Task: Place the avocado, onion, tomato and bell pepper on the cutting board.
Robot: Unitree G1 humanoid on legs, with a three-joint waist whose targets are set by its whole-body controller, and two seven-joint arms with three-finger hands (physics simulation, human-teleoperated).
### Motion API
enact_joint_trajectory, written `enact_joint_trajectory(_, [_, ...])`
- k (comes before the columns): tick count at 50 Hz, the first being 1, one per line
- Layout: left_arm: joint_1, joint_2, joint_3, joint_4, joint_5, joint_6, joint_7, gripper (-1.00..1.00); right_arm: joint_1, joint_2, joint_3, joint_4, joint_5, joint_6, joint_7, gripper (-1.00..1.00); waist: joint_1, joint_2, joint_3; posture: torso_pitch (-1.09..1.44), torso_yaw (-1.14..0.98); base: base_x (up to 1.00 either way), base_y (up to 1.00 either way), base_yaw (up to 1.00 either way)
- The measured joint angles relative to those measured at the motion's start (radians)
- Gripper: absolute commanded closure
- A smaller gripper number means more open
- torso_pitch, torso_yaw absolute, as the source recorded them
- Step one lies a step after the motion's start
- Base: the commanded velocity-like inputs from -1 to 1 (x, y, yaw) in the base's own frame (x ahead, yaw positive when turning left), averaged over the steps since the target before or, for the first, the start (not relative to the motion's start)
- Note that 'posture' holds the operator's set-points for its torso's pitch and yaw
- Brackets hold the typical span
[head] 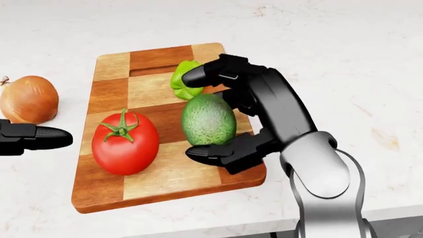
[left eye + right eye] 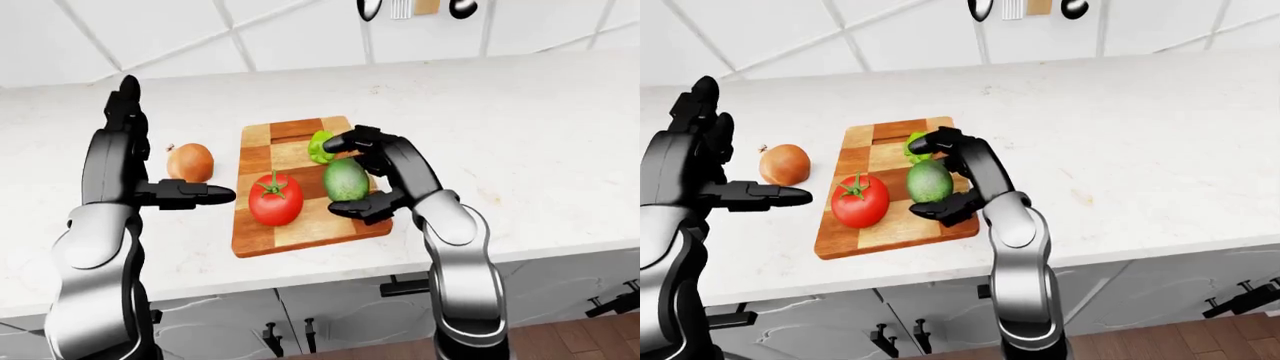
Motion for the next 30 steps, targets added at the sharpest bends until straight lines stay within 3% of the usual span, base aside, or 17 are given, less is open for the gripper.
enact_joint_trajectory(19, [0.001, -0.004, 0.001, 0.004, 0.002, -0.007, -0.002, -1.00, -0.008, 0.002, 0.004, -0.018, -0.007, -0.001, 0.014, -0.39, 0.000, 0.000, -0.003, 0.00, 0.00, 0.00, 0.00, 0.00])
enact_joint_trajectory(30, [0.002, 0.000, 0.005, -0.007, -0.001, 0.001, -0.004, -1.00, -0.016, 0.001, 0.002, -0.026, -0.017, 0.010, 0.026, -0.36, 0.000, 0.000, -0.002, 0.00, 0.00, 0.00, 0.00, 0.00])
